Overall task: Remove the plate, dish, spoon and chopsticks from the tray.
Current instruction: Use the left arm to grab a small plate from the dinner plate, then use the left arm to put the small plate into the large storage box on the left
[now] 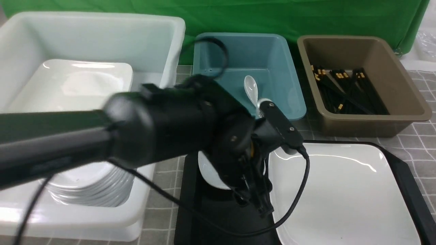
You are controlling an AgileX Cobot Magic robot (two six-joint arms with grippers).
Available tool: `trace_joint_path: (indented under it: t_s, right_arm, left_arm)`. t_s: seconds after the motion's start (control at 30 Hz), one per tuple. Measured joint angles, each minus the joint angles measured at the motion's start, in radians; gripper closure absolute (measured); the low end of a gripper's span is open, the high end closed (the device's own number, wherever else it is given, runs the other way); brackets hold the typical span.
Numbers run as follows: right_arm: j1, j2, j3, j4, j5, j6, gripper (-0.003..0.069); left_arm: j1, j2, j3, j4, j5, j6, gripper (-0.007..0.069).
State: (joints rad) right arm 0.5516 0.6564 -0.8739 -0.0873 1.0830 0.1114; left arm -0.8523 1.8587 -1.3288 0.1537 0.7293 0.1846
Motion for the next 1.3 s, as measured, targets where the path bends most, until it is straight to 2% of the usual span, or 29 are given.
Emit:
trace_joint_path:
  t_s: [0.1,0.2,0.37,0.5,0.63,0.77,0.9,1.0,1.17,1.3]
  right_arm:
    - [0.000,0.000,0.000,0.001,0.019,0.000,0.0443]
    - [0.000,0.000,0.000,0.005,0.033,-0.001,0.0443]
    - [0.000,0.000,0.000,0.023,0.038,-0.001,0.0442]
    - [0.000,0.000,0.000,0.036,0.041,-0.002,0.0442]
    - [0.000,-0.002,0.000,0.040,0.042,-0.003,0.0442]
    - [0.000,-0.024,0.000,0.042,0.043,-0.004,0.0442]
    - [0.000,-0.085,0.000,0.042,0.043,-0.006,0.0442]
    - [0.000,-0.121,0.000,0.043,0.040,-0.006,0.0442]
    - [0.000,-0.152,0.000,0.044,0.036,0.017,0.0442]
    - [0.000,-0.152,0.000,0.045,0.021,0.033,0.0442]
  left_arm:
    - [0.000,0.062,-0.027,0.073,-0.027,0.000,0.0162]
    - [0.000,0.107,-0.044,0.142,-0.065,-0.001,0.0160]
    - [0.000,0.159,-0.045,0.198,-0.122,-0.002,0.0209]
    - [0.000,0.179,-0.046,0.199,-0.127,-0.002,0.0307]
    - [0.000,0.174,-0.052,0.156,-0.123,0.000,0.0523]
    - [0.000,0.144,-0.058,0.122,-0.111,0.002,0.0554]
    - [-0.002,0.056,-0.058,0.032,-0.011,0.002,0.0599]
    - [-0.018,-0.027,-0.053,0.006,0.053,0.003,0.0601]
    - [-0.115,-0.247,-0.052,0.033,0.135,-0.006,0.0602]
    - [-0.176,-0.438,-0.052,0.128,0.244,-0.100,0.0602]
